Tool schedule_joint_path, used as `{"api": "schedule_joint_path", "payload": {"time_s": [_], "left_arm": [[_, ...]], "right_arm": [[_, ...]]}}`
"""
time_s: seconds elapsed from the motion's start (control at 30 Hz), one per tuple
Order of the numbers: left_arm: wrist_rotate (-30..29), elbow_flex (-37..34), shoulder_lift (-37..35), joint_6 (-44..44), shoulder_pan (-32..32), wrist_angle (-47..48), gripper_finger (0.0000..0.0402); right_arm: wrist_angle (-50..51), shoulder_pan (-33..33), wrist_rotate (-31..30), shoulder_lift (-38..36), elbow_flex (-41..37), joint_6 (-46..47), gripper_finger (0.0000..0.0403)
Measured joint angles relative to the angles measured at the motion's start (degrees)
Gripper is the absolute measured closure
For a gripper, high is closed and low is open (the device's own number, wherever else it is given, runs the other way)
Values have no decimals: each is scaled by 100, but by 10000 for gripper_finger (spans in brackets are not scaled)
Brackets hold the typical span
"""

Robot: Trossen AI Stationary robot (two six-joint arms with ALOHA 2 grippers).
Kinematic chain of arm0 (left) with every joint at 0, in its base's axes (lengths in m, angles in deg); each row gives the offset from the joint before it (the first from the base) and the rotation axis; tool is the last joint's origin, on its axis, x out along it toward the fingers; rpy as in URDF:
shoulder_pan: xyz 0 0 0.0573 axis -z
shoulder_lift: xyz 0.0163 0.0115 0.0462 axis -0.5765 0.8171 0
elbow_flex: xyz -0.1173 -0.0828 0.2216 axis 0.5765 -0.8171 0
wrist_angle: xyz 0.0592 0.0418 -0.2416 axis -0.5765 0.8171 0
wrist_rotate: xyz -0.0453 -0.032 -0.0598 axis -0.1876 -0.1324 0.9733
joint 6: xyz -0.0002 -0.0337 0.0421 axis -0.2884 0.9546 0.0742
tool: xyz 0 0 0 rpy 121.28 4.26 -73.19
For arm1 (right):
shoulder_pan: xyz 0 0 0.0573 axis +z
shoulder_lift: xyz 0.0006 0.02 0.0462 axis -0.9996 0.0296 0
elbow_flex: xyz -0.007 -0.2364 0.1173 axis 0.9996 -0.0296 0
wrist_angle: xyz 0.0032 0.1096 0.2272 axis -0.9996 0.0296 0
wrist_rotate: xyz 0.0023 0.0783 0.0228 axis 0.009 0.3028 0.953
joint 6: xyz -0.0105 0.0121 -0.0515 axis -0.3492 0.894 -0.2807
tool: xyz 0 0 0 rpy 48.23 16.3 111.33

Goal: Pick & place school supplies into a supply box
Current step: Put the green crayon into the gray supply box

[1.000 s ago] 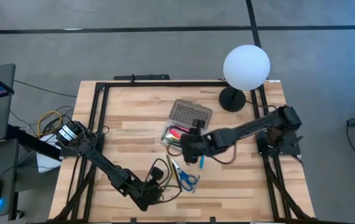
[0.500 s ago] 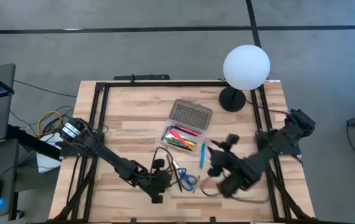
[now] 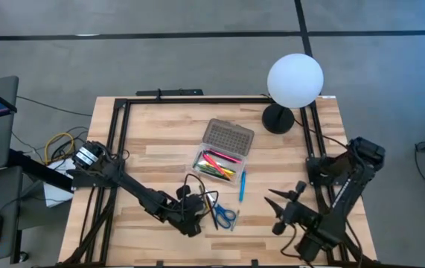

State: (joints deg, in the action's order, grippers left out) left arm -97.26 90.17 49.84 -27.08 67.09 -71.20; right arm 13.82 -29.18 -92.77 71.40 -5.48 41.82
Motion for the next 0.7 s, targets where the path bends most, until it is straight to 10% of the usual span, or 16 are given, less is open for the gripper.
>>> {"api": "schedule_joint_path", "payload": {"time_s": [0.7], "left_arm": [[177,21,365,226,71,673,244]], "right_arm": [[-495,300,-159,5,-231,183,285]]}}
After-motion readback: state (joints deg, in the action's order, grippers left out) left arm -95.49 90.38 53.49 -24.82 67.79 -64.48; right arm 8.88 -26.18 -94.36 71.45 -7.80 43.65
